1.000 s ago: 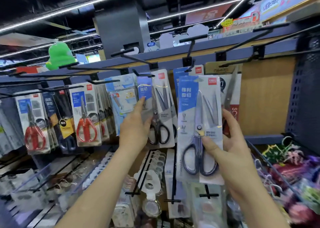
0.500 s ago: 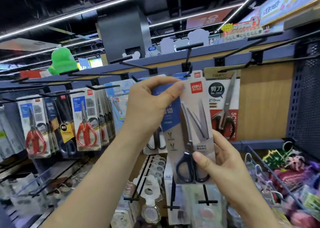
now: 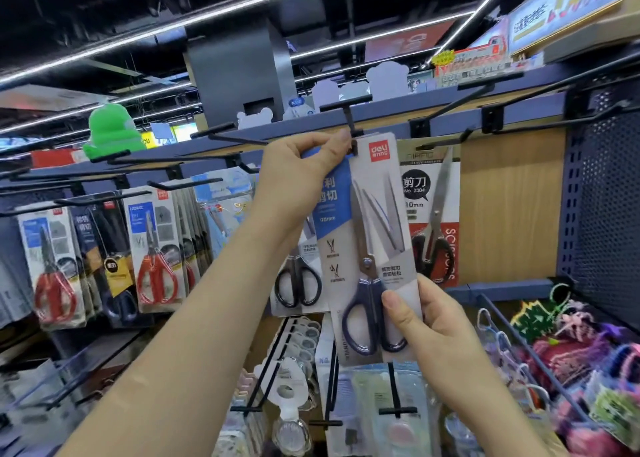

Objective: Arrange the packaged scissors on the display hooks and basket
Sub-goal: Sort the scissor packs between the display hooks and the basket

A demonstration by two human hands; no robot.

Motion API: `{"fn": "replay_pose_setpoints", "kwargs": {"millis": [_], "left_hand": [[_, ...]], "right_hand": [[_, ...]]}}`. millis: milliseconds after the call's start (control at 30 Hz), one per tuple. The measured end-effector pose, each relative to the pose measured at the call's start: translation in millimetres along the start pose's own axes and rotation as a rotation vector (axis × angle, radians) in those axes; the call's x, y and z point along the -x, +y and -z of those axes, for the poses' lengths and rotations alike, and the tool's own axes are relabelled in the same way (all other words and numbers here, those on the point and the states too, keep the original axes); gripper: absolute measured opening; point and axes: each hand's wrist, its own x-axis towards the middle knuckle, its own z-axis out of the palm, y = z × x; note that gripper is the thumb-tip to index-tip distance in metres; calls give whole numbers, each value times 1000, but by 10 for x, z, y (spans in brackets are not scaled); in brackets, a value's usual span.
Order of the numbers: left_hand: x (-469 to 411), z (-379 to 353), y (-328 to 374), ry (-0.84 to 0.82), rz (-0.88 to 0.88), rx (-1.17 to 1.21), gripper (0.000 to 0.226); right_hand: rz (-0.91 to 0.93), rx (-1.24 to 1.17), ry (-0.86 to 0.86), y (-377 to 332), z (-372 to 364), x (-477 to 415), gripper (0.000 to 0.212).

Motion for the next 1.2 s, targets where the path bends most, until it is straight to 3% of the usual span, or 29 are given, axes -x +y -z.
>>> {"fn": "replay_pose_setpoints", "kwargs": {"millis": [167, 333, 433, 500, 600, 733, 933, 1200], "left_hand": [[16, -60, -174, -12, 4, -150, 14], [262, 30, -626, -10, 50, -207, 54], [423, 157, -957, -5, 126, -360, 45], [538, 250, -1103, 6, 120, -499, 31], [695, 360, -1218, 23, 99, -600, 27], [836, 414, -1295, 9, 90, -615, 23], [1036, 421, -1297, -53, 60, -574, 18], [1627, 254, -1221, -283, -135, -331, 27]], "right_hand": [[-165, 26, -86, -13, 16, -14, 36], [-126, 140, 87, 56, 38, -171, 21], [-128, 197, 164, 127, -3, -381, 15], [-128, 285, 218, 177, -20, -556, 12], [-174, 393, 243, 268, -32, -777, 14], [-300, 583, 226, 262, -17, -795, 33], [-335, 810, 243, 88, 13, -426, 52], [-235, 708, 345, -53, 162, 591, 20]]}}
